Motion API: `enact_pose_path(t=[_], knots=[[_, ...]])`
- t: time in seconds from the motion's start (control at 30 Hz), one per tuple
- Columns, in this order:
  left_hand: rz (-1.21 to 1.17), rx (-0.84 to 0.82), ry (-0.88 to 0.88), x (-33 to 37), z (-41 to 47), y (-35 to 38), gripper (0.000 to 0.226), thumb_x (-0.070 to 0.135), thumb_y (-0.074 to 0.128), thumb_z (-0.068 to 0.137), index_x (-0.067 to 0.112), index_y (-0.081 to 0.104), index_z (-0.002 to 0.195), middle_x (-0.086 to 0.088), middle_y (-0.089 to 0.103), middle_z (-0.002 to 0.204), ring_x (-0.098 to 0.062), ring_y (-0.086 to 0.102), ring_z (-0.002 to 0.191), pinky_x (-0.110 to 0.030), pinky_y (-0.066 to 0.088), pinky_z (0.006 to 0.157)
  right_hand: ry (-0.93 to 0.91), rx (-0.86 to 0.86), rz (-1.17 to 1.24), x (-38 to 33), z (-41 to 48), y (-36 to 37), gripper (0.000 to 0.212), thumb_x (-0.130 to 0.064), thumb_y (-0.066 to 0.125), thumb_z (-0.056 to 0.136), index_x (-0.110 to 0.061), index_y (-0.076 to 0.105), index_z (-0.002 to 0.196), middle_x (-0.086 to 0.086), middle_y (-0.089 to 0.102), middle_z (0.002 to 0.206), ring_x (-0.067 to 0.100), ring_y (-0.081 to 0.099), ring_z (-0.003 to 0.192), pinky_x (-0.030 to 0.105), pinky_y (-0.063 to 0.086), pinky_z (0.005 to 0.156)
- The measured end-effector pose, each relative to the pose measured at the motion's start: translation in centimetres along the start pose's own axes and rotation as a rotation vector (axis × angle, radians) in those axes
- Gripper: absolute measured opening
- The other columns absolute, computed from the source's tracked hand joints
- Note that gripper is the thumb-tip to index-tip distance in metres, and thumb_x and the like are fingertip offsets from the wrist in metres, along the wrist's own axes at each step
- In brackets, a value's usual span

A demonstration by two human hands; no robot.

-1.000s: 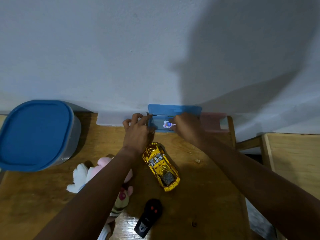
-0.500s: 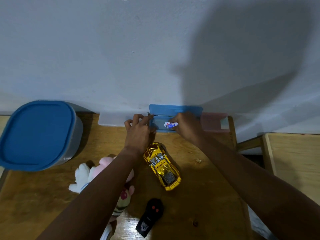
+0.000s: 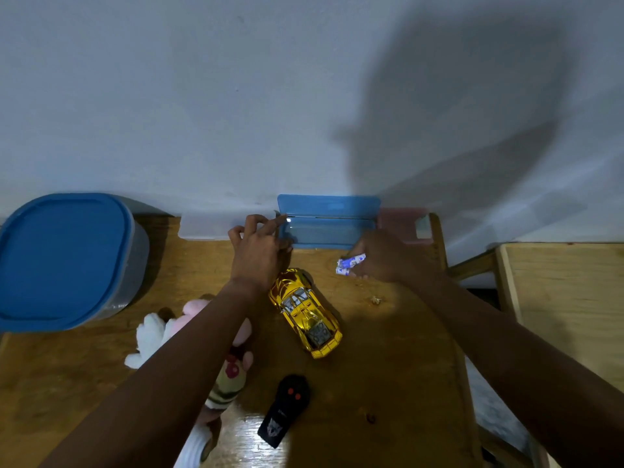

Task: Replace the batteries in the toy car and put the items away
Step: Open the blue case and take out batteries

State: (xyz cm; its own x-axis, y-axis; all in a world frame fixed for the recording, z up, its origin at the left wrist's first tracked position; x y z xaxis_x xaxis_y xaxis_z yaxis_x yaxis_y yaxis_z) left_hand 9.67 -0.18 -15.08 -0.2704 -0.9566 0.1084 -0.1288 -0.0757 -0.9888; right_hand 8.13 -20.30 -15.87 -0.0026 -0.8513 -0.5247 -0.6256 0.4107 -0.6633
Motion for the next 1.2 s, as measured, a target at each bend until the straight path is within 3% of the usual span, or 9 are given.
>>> enact_pose_path(t=[0.13,0.4,0.6,0.67,0.73,0.8,0.93,1.03,1.2], knots=[[0.000,0.009,-0.013,0.0,0.0,0.0,0.033,0.038,0.063,0.093,0.029,0.070,0.123,0.004,0.047,0.152,-0.028,0.033,0.132,-0.044,0.023,0.092,0.017,0.032,0.009,0.9,-0.1,1.0,0.015,-0.023,0.075,0.078,-0.013,0.079,0.088,0.008,0.074,0.079,0.020,0.067,0.072,0.036,0.051,0.064],[-0.012,0.040,0.004,0.2,0.0,-0.4,0.021,0.033,0.068,0.091,0.028,0.076,0.109,0.000,0.051,0.149,-0.033,0.039,0.130,-0.049,0.028,0.092,0.048,0.324,-0.073,0.3,-1.4,0.3,0.041,-0.031,0.077,0.082,-0.013,0.070,0.118,0.007,0.072,0.107,0.020,0.063,0.093,0.037,0.054,0.079],[-0.037,0.044,0.012,0.3,0.0,-0.5,0.025,0.035,0.072,0.088,0.029,0.074,0.112,-0.002,0.054,0.146,-0.033,0.040,0.130,-0.048,0.027,0.093,0.033,0.388,-0.053,-0.2,-2.2,-0.7,0.044,-0.032,0.077,0.082,-0.011,0.069,0.120,0.009,0.070,0.115,0.023,0.062,0.103,0.038,0.051,0.088],[-0.052,0.048,0.000,0.3,0.1,-0.6,0.028,0.036,0.072,0.087,0.029,0.073,0.114,-0.002,0.054,0.146,-0.031,0.039,0.132,-0.048,0.026,0.094,-0.027,0.553,-0.078,-1.1,-3.2,-2.9,0.037,-0.029,0.077,0.083,-0.011,0.070,0.115,0.009,0.068,0.118,0.025,0.061,0.109,0.038,0.046,0.095],[-0.074,0.057,-0.019,0.1,0.1,-0.8,0.029,0.037,0.073,0.086,0.028,0.074,0.114,-0.002,0.055,0.144,-0.030,0.039,0.132,-0.048,0.026,0.095,-0.066,0.761,-0.145,-1.9,-4.0,-5.2,0.030,-0.026,0.074,0.084,-0.014,0.071,0.112,0.005,0.067,0.116,0.024,0.063,0.106,0.037,0.047,0.090],[-0.074,0.064,-0.037,0.0,0.1,-0.9,0.026,0.039,0.073,0.086,0.027,0.076,0.109,0.000,0.058,0.141,-0.029,0.041,0.130,-0.047,0.026,0.095,-0.040,0.845,-0.155,-1.8,-3.8,-6.4,0.031,-0.024,0.069,0.087,-0.016,0.067,0.117,0.004,0.063,0.121,0.023,0.062,0.106,0.036,0.051,0.084],[-0.086,0.085,-0.051,0.1,0.1,-1.3,0.017,0.036,0.072,0.087,0.028,0.078,0.101,0.000,0.060,0.138,-0.028,0.042,0.128,-0.047,0.025,0.095,-0.010,0.809,-0.136,-1.0,-2.2,-5.9,0.038,-0.021,0.067,0.087,-0.015,0.057,0.123,0.009,0.053,0.126,0.025,0.062,0.101,0.038,0.056,0.079],[-0.098,0.112,-0.067,0.0,-0.1,-1.5,0.017,0.035,0.072,0.087,0.027,0.078,0.100,0.001,0.063,0.133,-0.027,0.044,0.128,-0.046,0.023,0.096,-0.024,0.794,-0.116,-0.9,-1.9,-5.3,0.038,-0.019,0.067,0.089,-0.014,0.057,0.125,0.010,0.057,0.115,0.024,0.061,0.097,0.033,0.052,0.079],[-0.101,0.265,-0.214,-0.8,-1.4,-2.7,0.036,0.041,0.079,0.075,0.021,0.060,0.097,-0.002,0.057,0.111,-0.026,0.046,0.115,-0.045,0.024,0.095,-0.170,0.789,-0.197,-0.8,-2.8,-4.3,0.020,-0.008,0.076,0.081,-0.012,0.076,0.100,0.010,0.067,0.094,0.027,0.066,0.083,0.039,0.054,0.074]])
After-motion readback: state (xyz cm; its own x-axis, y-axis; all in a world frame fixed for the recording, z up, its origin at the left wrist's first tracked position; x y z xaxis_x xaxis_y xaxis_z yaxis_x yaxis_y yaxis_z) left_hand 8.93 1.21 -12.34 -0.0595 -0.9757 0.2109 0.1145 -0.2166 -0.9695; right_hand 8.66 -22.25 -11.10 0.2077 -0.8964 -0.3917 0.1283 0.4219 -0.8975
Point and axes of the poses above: each hand's wrist, its own z-axis towards the middle knuckle, its own y-axis out of the palm, x = y × z, the point moved 8 cm from there along z, towards the middle knuckle
